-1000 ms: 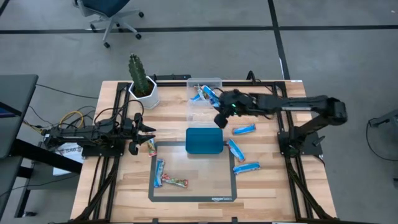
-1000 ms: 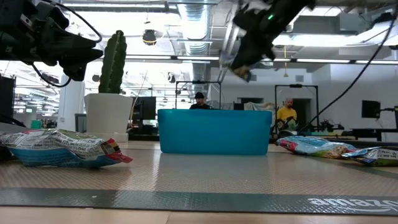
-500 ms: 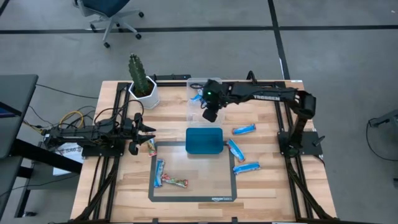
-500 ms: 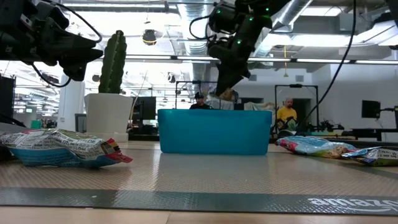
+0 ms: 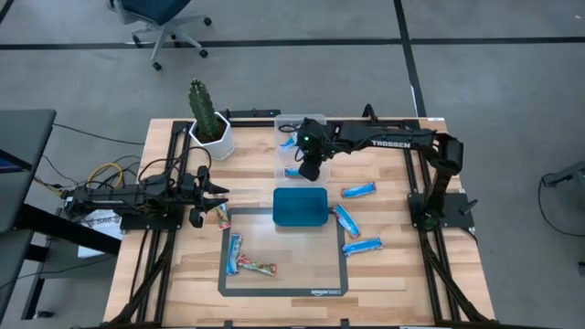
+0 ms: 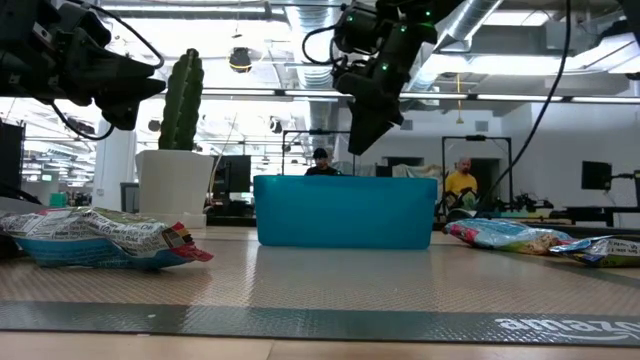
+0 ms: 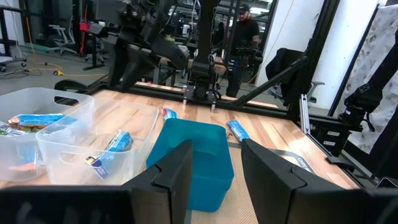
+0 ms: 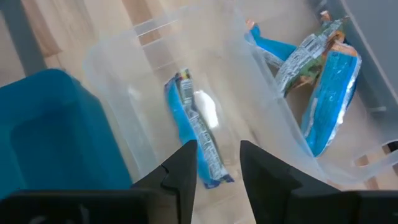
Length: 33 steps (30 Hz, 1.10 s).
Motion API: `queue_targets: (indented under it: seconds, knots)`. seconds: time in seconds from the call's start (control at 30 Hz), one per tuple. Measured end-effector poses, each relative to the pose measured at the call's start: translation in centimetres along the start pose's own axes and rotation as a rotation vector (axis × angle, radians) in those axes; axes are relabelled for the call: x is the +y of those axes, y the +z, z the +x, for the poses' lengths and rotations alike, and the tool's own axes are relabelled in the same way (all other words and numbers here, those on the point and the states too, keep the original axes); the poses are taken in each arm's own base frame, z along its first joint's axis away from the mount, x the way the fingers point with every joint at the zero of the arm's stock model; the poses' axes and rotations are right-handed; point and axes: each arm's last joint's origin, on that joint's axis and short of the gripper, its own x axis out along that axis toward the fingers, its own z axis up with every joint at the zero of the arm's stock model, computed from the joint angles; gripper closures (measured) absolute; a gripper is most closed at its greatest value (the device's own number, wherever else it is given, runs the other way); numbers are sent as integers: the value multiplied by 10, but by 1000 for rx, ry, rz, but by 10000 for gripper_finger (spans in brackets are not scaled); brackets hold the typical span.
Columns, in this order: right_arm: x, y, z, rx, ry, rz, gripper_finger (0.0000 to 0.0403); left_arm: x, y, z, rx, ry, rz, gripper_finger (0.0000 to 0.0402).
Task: Pick and place Granola Bars by type
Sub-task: Put the blue granola bar into the bottom transparent bin
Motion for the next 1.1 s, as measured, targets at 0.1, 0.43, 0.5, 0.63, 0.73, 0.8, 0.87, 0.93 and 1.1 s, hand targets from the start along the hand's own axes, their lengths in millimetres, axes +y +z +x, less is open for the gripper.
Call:
queue_targets:
  seconds: [0.1,0.43,0.5,0.63,0.73,0.8,0.87,0.93,1.1]
  knots:
    - [6,-2,-7,-3,9,-15,284,0,0,0,0,0,0,272]
    - [28,-17,-63,-6,46,-18,280,0,0,0,0,0,0,272]
    - [33,-25,-72,31,50,-12,280,0,0,0,0,0,0,272]
    - [44,-40,-92,83,63,-36,280,0,0,0,0,0,0,272]
    - [53,-58,-104,94,79,-38,280,0,0,0,0,0,0,272]
    - [60,-77,-108,118,90,-42,280,0,0,0,0,0,0,272]
    - [66,-99,-111,155,104,-51,280,0,0,0,0,0,0,272]
    - [73,-120,-114,201,117,-43,280,0,0,0,0,0,0,272]
    - [91,-167,-119,304,208,3,280,0,0,0,0,0,0,272]
